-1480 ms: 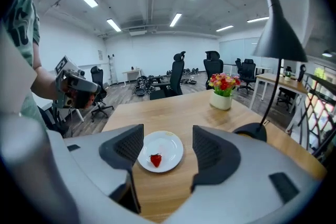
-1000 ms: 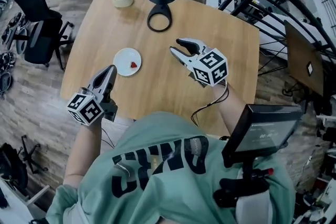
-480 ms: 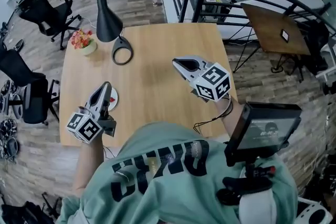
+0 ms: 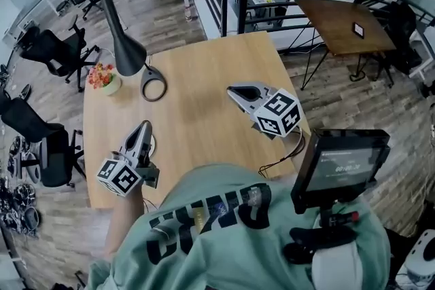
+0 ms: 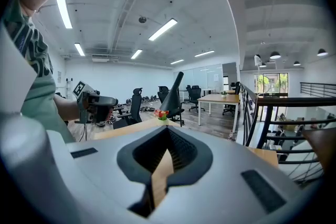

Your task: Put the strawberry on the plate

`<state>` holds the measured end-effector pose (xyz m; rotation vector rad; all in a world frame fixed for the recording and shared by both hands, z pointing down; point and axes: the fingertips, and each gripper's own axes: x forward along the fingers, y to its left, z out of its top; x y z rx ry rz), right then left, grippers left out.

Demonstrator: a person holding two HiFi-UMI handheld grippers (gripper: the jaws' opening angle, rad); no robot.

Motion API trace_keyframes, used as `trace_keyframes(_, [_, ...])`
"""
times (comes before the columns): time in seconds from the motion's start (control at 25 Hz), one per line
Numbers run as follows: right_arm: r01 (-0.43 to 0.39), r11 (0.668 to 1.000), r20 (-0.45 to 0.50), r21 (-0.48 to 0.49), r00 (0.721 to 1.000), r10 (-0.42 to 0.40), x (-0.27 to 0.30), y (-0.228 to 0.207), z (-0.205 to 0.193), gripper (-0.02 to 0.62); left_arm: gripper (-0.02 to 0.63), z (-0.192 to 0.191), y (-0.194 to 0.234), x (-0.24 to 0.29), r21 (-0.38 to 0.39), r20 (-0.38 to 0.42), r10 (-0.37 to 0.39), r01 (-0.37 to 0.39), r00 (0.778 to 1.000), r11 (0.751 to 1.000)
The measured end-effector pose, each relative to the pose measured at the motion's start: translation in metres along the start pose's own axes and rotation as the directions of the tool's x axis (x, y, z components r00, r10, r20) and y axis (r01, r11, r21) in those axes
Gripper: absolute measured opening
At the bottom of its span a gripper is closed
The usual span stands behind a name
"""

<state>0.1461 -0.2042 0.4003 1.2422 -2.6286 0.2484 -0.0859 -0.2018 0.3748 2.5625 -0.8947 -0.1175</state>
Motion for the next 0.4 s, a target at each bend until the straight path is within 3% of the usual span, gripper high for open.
trace_keyframes(0.4, [-0.029,0.999,0.002,-0.016,1.000,0.029,0.017,0.007,0.009,0.005,0.002,0.000,0.019,-0.013,-0.024,0.002,0.040,-0.039,0.999,0.999])
